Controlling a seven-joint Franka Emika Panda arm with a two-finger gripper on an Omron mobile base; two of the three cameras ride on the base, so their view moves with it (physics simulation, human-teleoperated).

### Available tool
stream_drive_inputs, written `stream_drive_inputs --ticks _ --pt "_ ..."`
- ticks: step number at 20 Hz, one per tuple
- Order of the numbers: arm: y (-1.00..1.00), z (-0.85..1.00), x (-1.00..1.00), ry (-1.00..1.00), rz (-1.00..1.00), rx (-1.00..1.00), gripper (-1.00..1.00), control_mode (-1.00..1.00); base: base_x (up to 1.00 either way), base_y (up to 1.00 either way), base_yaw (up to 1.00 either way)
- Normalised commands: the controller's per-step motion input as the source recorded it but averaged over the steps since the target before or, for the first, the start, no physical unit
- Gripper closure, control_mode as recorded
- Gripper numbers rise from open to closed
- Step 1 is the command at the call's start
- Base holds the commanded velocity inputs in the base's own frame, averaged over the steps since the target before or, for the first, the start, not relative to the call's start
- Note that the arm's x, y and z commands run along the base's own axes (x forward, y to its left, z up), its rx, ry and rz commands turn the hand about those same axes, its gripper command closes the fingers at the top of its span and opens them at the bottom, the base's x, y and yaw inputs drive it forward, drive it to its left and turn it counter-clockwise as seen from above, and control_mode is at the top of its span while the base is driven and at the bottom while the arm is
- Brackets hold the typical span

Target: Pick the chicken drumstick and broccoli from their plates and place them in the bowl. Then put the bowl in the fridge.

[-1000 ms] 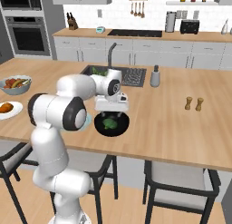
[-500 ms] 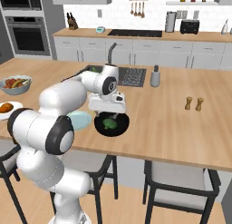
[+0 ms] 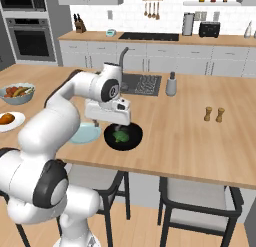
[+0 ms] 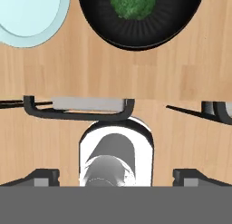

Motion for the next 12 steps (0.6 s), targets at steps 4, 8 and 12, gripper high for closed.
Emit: stream_drive_inputs --ticks 4,8,12 --pt "0.21 0.58 -0.67 0.0 -0.15 0.0 -1.0 -1.0 0.0 0.0 0.0" --pt "0.57 0.35 -0.65 0.0 -0.18 0.0 -1.0 -1.0 0.0 0.0 0.0" --pt "0.47 0.49 -0.61 0.0 -0.17 0.0 -1.0 -1.0 0.0 0.0 0.0"
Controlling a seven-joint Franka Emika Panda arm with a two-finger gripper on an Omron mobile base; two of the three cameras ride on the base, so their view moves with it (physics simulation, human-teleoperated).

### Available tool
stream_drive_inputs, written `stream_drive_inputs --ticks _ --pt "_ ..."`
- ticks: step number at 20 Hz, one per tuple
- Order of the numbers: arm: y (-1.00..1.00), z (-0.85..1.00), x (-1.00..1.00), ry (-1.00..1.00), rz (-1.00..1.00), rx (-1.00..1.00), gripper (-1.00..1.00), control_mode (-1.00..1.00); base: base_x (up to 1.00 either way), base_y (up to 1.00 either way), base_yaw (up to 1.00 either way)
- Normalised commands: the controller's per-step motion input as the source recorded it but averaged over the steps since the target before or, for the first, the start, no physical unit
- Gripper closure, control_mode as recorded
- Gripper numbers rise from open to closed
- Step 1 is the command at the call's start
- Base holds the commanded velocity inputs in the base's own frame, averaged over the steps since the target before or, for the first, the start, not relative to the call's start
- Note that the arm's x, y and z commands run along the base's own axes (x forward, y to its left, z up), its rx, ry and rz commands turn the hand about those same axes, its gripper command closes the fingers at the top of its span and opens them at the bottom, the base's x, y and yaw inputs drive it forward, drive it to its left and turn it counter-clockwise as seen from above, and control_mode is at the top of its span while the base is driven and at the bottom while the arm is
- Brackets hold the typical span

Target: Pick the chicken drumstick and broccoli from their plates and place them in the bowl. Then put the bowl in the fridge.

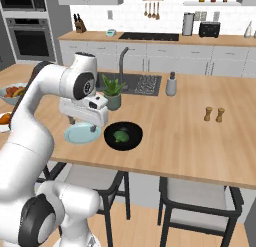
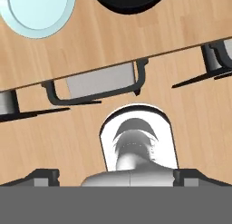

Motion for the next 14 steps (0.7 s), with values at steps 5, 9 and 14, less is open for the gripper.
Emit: stream_drive_inputs --ticks 5,9,14 --pt "0.12 0.39 -0.5 -0.08 -0.05 0.0 -1.0 -1.0 0.0 0.0 0.0" --pt "0.0 0.26 -0.66 -0.24 0.0 0.0 -1.0 -1.0 0.0 0.0 0.0" --pt "-0.12 0.16 -0.73 -0.15 0.0 0.0 -1.0 -1.0 0.0 0.0 0.0"
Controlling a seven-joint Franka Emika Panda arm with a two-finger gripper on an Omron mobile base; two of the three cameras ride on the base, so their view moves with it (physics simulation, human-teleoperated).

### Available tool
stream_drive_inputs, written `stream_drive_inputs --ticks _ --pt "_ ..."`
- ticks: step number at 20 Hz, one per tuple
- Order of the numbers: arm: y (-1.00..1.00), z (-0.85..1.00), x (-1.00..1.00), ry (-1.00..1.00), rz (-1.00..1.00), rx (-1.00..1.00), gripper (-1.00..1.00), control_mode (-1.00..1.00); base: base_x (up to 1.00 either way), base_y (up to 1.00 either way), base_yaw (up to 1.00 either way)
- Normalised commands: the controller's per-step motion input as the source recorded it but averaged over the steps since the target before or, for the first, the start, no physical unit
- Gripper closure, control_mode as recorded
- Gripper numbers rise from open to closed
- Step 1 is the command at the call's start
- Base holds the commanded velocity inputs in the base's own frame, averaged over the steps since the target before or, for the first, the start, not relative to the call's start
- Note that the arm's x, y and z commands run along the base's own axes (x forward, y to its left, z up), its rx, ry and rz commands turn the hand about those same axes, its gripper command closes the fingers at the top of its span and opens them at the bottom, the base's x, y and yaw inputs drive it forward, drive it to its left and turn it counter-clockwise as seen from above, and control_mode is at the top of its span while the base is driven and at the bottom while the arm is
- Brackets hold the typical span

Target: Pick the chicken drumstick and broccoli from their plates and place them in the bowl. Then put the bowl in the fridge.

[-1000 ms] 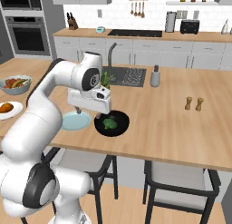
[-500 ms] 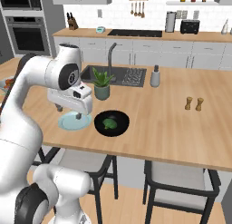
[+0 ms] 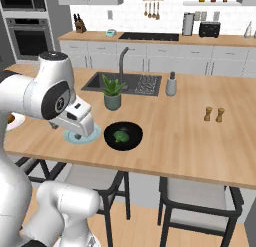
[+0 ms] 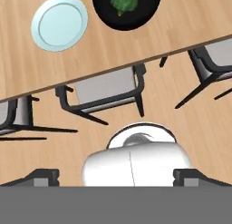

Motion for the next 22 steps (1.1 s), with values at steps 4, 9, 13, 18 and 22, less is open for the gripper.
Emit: stream_drive_inputs --ticks 4,9,13,18,22 --pt "-0.04 0.13 -0.6 -0.04 0.0 0.0 -1.0 -1.0 0.0 0.0 0.0" --pt "0.0 0.17 -0.62 0.0 0.0 0.0 -1.0 -1.0 0.0 0.0 0.0" --pt "0.0 0.24 -0.62 0.0 0.0 0.0 -1.0 -1.0 0.0 0.0 0.0" --pt "0.0 0.17 -0.67 0.0 0.0 0.0 -1.0 -1.0 0.0 0.0 0.0" --pt "0.0 0.06 -0.66 0.0 0.0 0.0 -1.0 -1.0 0.0 0.0 0.0"
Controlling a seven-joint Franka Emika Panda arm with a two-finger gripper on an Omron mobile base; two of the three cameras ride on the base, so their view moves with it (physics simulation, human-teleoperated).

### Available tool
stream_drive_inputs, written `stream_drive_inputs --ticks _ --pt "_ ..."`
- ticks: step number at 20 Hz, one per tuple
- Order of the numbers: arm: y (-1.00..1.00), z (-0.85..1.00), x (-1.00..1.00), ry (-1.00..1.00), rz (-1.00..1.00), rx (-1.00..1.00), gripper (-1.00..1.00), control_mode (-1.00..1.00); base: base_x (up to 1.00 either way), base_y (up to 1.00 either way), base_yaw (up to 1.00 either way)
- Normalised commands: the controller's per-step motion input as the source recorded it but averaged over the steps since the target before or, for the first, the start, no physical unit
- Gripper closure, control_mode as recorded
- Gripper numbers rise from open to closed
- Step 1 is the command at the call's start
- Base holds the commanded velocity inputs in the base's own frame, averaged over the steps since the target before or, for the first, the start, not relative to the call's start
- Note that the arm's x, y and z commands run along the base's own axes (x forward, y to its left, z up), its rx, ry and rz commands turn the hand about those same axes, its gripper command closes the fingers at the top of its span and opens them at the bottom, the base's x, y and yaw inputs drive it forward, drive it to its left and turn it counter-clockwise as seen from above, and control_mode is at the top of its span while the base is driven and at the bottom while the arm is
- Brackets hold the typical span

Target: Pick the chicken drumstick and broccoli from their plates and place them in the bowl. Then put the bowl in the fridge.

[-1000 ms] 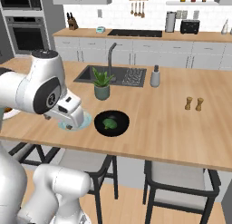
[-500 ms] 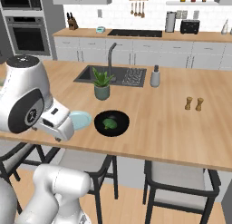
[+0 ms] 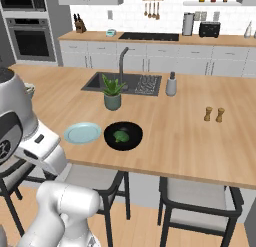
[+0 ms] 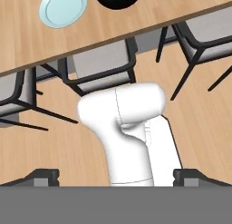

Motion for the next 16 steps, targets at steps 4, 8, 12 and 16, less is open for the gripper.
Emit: stream_drive_inputs --ticks 4,8,12,16 --pt "0.02 0.07 -0.24 0.0 0.0 -0.01 -1.0 -1.0 0.0 0.0 0.0" --pt "0.17 0.14 0.1 0.02 0.04 -0.05 -1.0 -1.0 0.0 0.0 0.0" --pt "0.37 0.01 0.19 0.07 0.05 -0.14 -1.0 -1.0 0.0 0.0 0.0" --pt "0.04 0.0 0.31 0.02 0.06 -0.1 -1.0 -1.0 0.0 0.0 0.0"
